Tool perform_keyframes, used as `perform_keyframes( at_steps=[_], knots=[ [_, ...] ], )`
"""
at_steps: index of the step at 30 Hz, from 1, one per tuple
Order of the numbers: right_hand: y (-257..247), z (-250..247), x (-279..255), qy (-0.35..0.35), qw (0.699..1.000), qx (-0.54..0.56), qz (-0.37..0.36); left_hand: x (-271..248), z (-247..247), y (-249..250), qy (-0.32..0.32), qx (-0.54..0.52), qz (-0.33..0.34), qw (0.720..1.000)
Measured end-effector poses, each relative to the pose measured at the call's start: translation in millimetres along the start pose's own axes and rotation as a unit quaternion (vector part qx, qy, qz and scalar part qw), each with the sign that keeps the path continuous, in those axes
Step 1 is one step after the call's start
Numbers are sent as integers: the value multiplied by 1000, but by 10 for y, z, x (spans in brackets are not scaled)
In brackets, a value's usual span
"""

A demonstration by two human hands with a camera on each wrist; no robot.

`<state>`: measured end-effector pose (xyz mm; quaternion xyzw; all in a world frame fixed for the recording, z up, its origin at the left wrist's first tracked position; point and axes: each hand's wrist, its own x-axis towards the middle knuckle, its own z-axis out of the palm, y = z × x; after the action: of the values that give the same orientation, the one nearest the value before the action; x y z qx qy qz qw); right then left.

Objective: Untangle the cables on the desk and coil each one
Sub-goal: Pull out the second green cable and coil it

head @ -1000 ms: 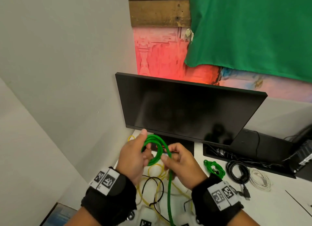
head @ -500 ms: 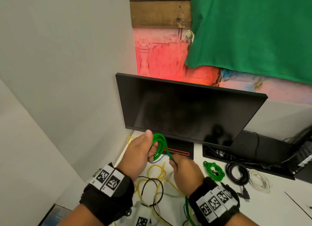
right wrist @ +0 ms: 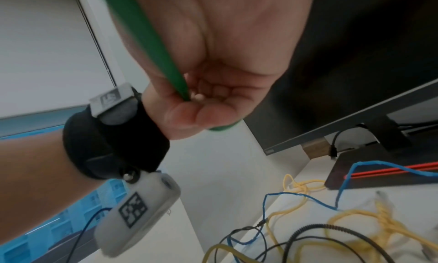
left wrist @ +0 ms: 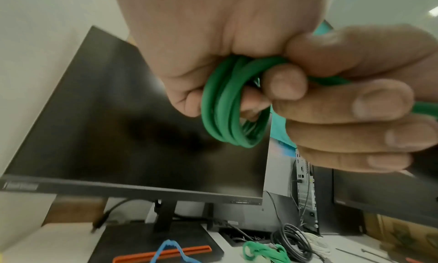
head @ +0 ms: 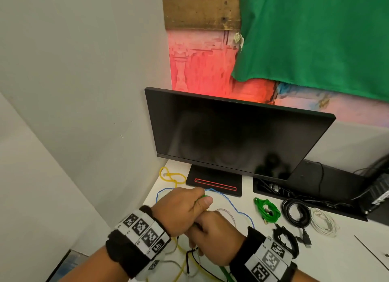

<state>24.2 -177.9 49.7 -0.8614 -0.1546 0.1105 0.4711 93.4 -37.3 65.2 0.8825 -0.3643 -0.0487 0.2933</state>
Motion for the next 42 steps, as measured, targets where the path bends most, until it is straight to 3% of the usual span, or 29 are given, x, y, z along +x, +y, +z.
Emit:
perform_keyframes(
  at_steps=[3, 7, 10, 13, 14, 16, 19, 21, 23, 25, 29, 32, 36, 39, 42],
  knots=[
    [-74, -54, -10, -51, 998, -23, -8, -70, 31, -22, -22, -40, -35, 998],
    [-95, -343, -43, -151, 981, -94, 74, -126, 3, -188, -96, -3, -79, 992],
    [-60, -526, -89, -156, 973, -148, 90, -185, -44, -279, -207, -66, -111, 970],
    [2, -588, -101, -110, 964, -239, 44, -224, -68, -263, -295, -175, -147, 928],
    [36, -605, -98, -78, 959, -271, 25, -231, -66, -258, -289, -199, -153, 924],
    [119, -630, -78, -17, 948, -318, 5, -227, -65, -228, -217, -263, -161, 926],
    [305, -625, -75, 29, 944, -325, 48, -188, -66, -182, -75, -455, -182, 869],
    [427, -596, -95, 39, 960, -261, 95, -180, -69, -161, -12, -537, -195, 821],
    [509, -545, -112, 53, 986, -73, 140, -167, -46, -147, 21, -572, -200, 795],
    [549, -456, -101, 56, 978, 124, 161, -145, -13, -129, 28, -565, -194, 801],
    [560, -315, -8, 72, 952, 261, 143, -109, 20, -84, -3, -505, -168, 846],
    [516, -312, 87, 135, 903, 379, 148, -106, 64, -45, -26, -485, -171, 857],
    [458, -310, 153, 187, 861, 452, 141, -84, 80, 26, -20, -516, -169, 840],
    [410, -307, 148, 209, 836, 490, 136, -48, 65, 30, 10, -478, -167, 862],
    [374, -290, 127, 158, 834, 511, 134, -28, 88, 14, 35, -399, -151, 904]
  ],
)
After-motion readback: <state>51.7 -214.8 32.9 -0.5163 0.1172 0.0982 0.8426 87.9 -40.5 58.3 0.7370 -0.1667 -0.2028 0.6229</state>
